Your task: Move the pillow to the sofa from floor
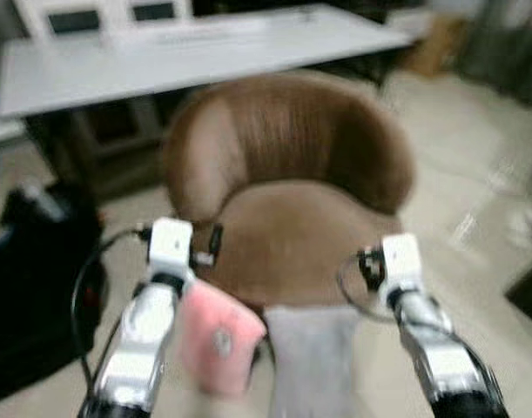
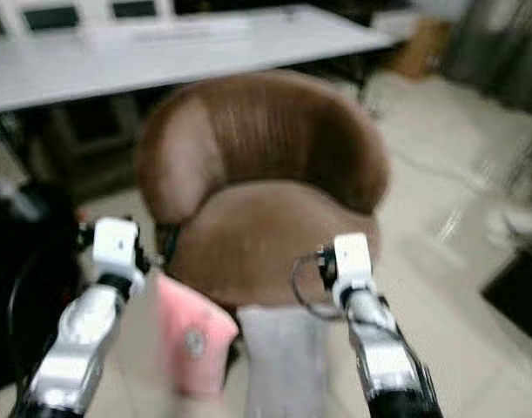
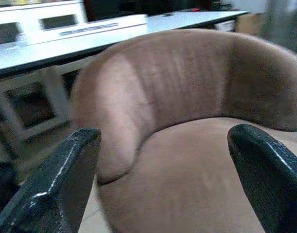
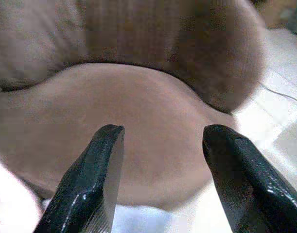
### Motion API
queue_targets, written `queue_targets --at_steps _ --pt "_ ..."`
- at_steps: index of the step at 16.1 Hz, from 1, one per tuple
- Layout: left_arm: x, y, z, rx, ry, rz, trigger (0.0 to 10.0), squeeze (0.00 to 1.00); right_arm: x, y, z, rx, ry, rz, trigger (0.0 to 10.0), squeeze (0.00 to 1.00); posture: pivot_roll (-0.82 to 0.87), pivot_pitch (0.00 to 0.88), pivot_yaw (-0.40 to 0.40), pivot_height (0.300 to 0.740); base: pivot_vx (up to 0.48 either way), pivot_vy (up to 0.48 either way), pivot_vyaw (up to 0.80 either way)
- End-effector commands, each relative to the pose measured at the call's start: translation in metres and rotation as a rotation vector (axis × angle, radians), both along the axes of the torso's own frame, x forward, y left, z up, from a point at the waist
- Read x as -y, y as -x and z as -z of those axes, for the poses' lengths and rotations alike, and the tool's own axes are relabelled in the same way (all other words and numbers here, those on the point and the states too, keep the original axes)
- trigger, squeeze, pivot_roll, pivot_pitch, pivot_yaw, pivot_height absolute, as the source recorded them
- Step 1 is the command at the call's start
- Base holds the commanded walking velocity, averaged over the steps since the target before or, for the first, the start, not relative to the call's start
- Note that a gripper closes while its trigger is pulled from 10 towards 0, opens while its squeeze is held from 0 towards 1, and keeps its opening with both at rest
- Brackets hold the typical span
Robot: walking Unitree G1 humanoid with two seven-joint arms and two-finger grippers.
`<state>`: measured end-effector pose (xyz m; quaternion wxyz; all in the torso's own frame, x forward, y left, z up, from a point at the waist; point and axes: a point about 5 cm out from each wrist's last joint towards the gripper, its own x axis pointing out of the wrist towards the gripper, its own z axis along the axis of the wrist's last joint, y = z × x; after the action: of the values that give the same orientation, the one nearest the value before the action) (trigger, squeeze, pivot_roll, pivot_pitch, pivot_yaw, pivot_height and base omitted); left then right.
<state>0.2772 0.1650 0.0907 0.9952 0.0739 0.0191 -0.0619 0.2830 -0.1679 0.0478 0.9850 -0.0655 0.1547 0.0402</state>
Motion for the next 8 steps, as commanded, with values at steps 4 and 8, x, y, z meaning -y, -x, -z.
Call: queue_targets --at_steps 4,8 --pt "-0.0078 0.0017 -0.0001 0.004 -0.025 -0.018 10.0 0.0 -0.007 -0.0011 -0.0021 0.011 -0.021 -0.011 10.0 0.0 0.1 0.0 -0.007 0.74 0.0 0.0 0.0" --pt "-0.002 0.0007 0.0001 0.008 -0.032 0.0 10.0 0.0 -0.0034 -0.0006 -0.0021 0.011 -0.011 -0.006 10.0 0.0 0.09 0.0 -0.001 0.74 0.0 -0.202 0.0"
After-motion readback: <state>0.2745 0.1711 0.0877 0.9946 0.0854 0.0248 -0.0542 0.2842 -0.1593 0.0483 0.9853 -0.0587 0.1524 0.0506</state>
